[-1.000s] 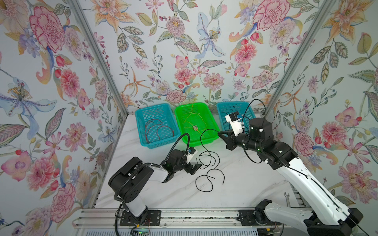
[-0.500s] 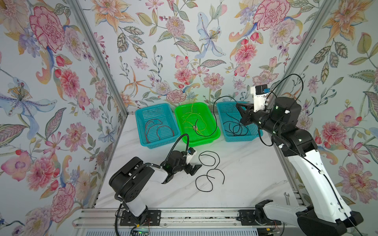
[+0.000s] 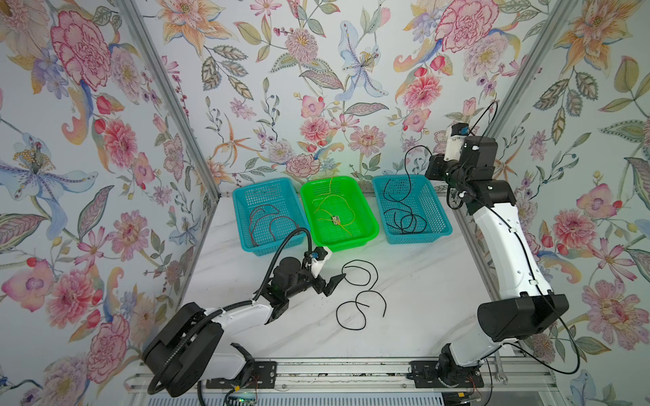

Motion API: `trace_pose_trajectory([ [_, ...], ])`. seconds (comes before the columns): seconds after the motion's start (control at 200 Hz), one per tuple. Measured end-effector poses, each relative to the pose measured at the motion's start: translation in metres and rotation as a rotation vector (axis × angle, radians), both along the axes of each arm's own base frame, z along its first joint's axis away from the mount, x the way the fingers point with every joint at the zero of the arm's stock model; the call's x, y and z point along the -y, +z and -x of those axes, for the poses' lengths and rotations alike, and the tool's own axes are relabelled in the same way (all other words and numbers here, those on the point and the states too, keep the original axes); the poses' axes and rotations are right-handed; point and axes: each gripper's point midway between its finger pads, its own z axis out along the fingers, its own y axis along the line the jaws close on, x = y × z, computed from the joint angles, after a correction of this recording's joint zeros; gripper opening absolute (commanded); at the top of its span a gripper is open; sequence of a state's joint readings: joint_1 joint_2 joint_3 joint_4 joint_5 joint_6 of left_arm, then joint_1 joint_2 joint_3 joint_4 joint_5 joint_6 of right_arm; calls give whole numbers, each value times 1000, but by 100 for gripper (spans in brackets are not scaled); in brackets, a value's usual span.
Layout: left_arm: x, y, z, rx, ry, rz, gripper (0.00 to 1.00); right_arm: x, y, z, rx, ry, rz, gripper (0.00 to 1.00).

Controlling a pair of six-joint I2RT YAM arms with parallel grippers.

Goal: Untangle and sort cables by color
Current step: Place the cable in the container, then pick up the cable from the center of the table.

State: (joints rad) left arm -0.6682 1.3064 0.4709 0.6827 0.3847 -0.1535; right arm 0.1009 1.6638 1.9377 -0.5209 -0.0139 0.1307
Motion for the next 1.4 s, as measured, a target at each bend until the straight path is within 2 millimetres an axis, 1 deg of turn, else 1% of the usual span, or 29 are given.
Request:
trace_pose_trajectory([
  [0.07, -3, 7, 2, 12, 6, 4, 99, 15, -16, -13, -32, -46, 11, 2],
  [0.135, -5, 11, 2, 21, 14, 3, 99, 22, -36, -25, -70, -70, 20, 2],
  [0.2, -7, 12, 2, 23, 23, 1, 99, 25, -58, -38, -110, -83, 28, 2],
  [0.29, -8, 10, 3, 15, 24, -6, 99, 26, -95, -54, -181, -93, 40, 2],
  [0.385, -9, 8, 2, 8, 34, -13, 99, 29, -131, -64, -250, -112, 57, 3],
  [0.481, -11, 5, 0, 0, 53, -25, 99, 31, -161, -68, -309, -126, 68, 8],
  [0.546, -12, 3, -1, -3, 57, -29, 99, 32, -177, -69, -341, -133, 67, 18],
  [0.641, -13, 1, -1, -9, 62, -36, 99, 33, -193, -68, -373, -138, 69, 37],
  [0.731, -14, -1, -1, -15, 65, -43, 99, 33, -203, -66, -395, -142, 70, 46],
  [0.821, -14, -4, -1, -23, 62, -53, 99, 34, -208, -64, -407, -147, 66, 51],
  [0.971, -11, -7, -2, -38, 52, -68, 99, 32, -213, -61, -412, -134, 62, 52],
  [1.031, -9, -6, -2, -38, 45, -73, 99, 25, -212, -54, -414, -109, 61, 53],
  [1.076, -9, -6, -2, -37, 40, -77, 99, 17, -208, -45, -408, -84, 63, 53],
  [1.136, -7, -7, -2, -36, 35, -88, 99, -1, -198, -29, -392, -31, 74, 54],
  [1.166, -7, -8, -2, -36, 31, -95, 99, -14, -191, -18, -378, 5, 81, 54],
  [1.226, -5, -11, 0, -40, 22, -111, 99, -45, -175, 10, -343, 92, 95, 53],
  [1.281, -3, -14, 2, -44, 12, -125, 99, -73, -168, 38, -321, 176, 105, 52],
  [1.296, -3, -15, 2, -44, 10, -129, 99, -83, -166, 49, -314, 206, 108, 52],
  [1.326, -3, -17, 3, -47, 7, -137, 99, -98, -165, 65, -305, 254, 110, 52],
  [1.361, -3, -19, 4, -52, 5, -142, 99, -114, -169, 86, -308, 311, 113, 51],
  [1.402, -3, -20, 4, -53, 4, -146, 99, -127, -179, 107, -324, 366, 115, 49],
])
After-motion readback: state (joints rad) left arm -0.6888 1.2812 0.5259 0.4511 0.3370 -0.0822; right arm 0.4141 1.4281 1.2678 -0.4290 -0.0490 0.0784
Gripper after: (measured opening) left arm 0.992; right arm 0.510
